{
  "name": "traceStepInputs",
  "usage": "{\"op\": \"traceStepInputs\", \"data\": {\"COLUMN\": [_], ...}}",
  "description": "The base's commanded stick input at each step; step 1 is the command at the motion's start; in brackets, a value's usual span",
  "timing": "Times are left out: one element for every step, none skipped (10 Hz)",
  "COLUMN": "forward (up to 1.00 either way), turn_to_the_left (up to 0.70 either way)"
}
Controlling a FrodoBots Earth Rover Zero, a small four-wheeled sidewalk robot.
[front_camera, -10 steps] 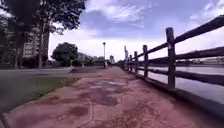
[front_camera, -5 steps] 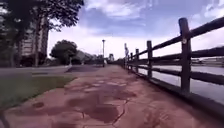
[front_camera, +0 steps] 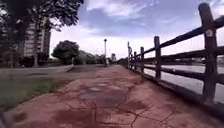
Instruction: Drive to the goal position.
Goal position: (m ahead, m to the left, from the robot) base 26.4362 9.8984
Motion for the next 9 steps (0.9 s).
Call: {"op": "traceStepInputs", "data": {"forward": [1.0,1.0,1.0,1.0,1.0,1.0,1.0,1.0,1.0], "turn_to_the_left": [0.0,0.0,0.0,0.0,0.0,0.0,0.06,0.1,0.13]}}
